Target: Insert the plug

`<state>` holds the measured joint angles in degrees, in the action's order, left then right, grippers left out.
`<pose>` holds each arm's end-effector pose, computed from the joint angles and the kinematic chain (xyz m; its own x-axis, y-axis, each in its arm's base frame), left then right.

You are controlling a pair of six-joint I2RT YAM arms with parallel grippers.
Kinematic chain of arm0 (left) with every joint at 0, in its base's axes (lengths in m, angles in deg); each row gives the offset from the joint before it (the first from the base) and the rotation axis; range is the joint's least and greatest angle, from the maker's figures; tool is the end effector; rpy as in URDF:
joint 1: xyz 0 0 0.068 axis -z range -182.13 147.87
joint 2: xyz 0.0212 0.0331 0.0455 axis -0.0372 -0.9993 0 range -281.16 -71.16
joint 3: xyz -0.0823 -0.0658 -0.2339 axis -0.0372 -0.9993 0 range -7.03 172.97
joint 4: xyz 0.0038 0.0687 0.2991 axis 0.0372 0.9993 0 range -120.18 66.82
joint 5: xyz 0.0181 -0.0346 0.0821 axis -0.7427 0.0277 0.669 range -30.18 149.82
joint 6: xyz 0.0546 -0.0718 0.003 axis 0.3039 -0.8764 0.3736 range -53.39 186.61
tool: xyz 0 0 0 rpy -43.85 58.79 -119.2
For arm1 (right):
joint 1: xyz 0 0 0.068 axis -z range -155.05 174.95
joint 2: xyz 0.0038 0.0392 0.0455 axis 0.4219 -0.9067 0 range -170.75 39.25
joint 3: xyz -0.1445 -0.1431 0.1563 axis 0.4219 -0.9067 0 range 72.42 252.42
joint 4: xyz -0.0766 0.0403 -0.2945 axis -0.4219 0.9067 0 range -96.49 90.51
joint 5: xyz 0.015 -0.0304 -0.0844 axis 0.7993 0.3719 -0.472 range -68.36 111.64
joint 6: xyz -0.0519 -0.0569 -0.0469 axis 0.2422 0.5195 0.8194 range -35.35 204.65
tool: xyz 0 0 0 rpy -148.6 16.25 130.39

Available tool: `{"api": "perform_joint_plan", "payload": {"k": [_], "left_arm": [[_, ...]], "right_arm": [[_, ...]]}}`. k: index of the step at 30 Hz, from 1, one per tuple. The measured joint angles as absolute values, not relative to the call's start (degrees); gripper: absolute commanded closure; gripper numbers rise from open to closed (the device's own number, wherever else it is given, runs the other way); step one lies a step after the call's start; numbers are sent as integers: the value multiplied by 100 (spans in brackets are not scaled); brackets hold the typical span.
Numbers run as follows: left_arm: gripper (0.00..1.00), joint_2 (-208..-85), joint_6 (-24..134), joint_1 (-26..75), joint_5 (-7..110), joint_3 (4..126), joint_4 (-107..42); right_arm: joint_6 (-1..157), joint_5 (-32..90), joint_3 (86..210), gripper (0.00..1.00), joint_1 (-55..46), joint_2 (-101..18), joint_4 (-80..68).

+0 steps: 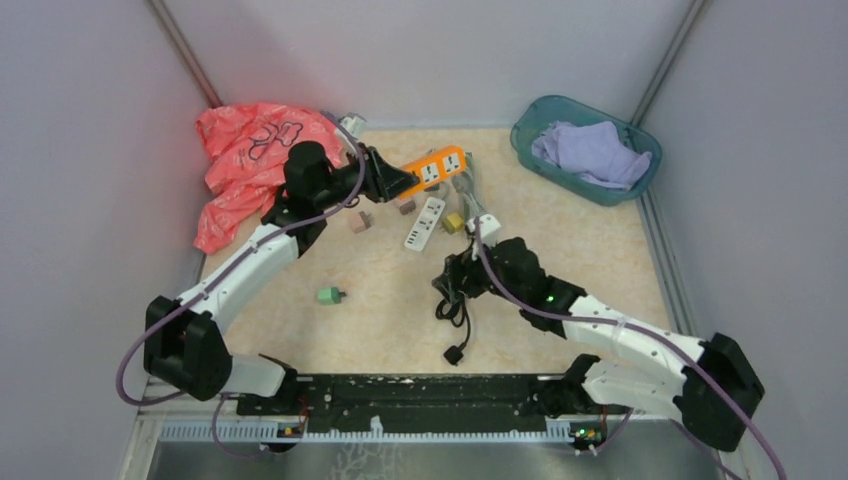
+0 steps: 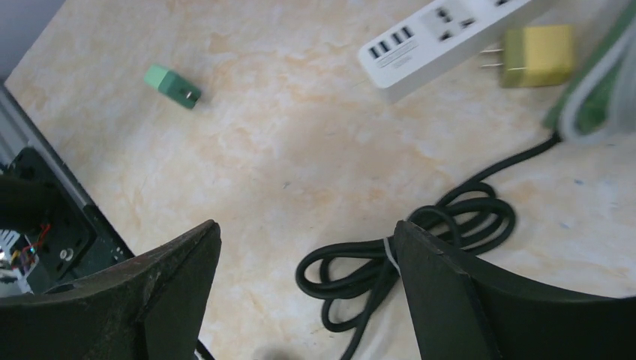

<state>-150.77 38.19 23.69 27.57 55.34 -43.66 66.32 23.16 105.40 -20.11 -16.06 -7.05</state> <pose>0.3547 -0.2195 0.3177 -0.4554 -0.2269 -0.8609 0.7175 0.4790 -0.5058 0.2221 0.2258 0.2035 -0.4767 -0.0326 -0.8785 -0.6059 0.7363 0.3014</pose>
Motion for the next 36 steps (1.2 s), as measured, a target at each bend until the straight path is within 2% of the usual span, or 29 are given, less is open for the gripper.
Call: {"api": "perform_joint_plan", "payload": {"k": [6, 11, 18, 28, 36], "left_arm": [[100, -14719, 3923, 2004, 2963, 5520, -4117], [100, -14332, 3991, 1792, 3161, 5361, -3905], [100, -13989, 4168, 1757, 3310, 5193, -3498], [100, -13829, 4050, 1757, 2921, 4915, -3269], [100, -13867, 3760, 1855, 2344, 4793, -3288]], "right_arm": [[6433, 2581, 10542, 15, -2712, -2845, -1223], [6267, 2670, 10542, 13, -2741, -3510, -1289], [6090, 2126, 10555, 11, -2542, -3831, -928], [5642, 1116, 10373, 8, -531, -3593, -858], [5485, 765, 10081, 10, 796, -3036, -834]]}}
